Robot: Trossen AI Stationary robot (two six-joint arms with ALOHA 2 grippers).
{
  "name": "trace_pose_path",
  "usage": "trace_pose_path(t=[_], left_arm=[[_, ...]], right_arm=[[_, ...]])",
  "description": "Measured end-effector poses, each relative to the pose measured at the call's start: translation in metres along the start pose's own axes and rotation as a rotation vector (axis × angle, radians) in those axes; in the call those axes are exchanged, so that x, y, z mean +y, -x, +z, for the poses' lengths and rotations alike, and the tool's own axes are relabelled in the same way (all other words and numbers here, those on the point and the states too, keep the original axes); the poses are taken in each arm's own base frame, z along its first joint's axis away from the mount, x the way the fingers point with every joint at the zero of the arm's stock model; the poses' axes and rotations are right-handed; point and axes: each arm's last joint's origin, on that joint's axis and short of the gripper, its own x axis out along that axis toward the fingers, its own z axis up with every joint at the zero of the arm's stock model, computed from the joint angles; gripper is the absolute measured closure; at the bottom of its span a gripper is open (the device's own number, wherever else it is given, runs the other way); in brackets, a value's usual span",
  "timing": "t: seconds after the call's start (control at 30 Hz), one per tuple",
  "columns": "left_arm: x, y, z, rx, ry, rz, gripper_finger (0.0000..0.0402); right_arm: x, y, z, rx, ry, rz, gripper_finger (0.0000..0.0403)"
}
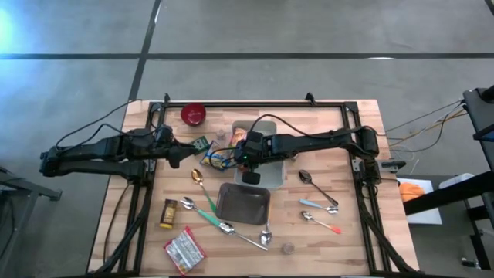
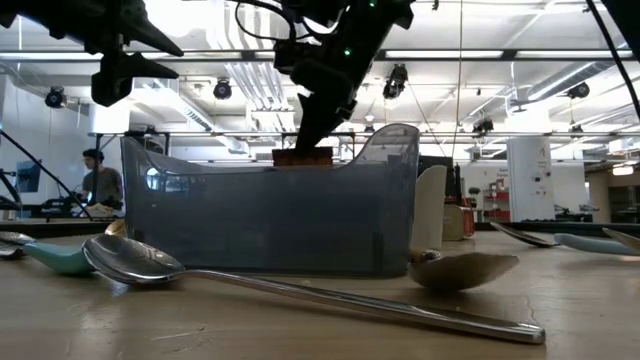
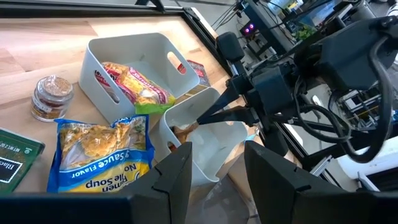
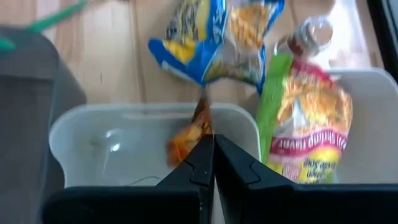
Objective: Pick & Place Food Item
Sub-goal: Put the orange seasoning pack into the bottom gray bin, then put the black spoon into the black bin
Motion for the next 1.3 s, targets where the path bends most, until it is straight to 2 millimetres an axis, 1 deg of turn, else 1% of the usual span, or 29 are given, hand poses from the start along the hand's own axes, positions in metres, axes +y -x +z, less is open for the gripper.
trace_pose_path(t=[0.37,0.47,0.57,0.77,0.9,1.0,1.17,1.23,1.3], left_arm=[[0.000,0.000,0.000,0.003,0.000,0.003,0.0250],[0.000,0.000,0.000,0.003,0.000,0.003,0.0250],[0.000,0.000,0.000,0.003,-0.001,0.003,0.0250],[0.000,0.000,0.000,0.003,-0.001,0.003,0.0250],[0.000,0.000,0.000,0.003,0.000,0.004,0.0250],[0.000,0.000,0.000,0.003,0.000,0.003,0.0250],[0.000,0.000,0.000,0.003,0.000,0.004,0.0250],[0.000,0.000,0.000,0.003,0.000,0.004,0.0250],[0.000,0.000,0.000,0.003,0.000,0.004,0.0250]], right_arm=[[0.001,-0.002,-0.003,0.011,-0.010,0.017,0.0394],[0.003,-0.001,-0.003,0.020,-0.031,0.088,0.0387],[0.004,-0.001,-0.004,0.024,-0.044,0.115,0.0355],[0.003,-0.001,-0.004,0.024,-0.054,0.107,0.0258],[0.002,0.003,-0.003,0.016,-0.082,0.102,0.0216],[0.001,0.008,-0.001,0.006,-0.087,0.098,0.0202],[-0.001,0.014,0.001,-0.007,-0.092,0.078,0.0199],[-0.003,0.022,0.002,-0.021,-0.115,0.070,0.0199],[-0.005,0.035,0.004,-0.046,-0.133,0.036,0.0199]])
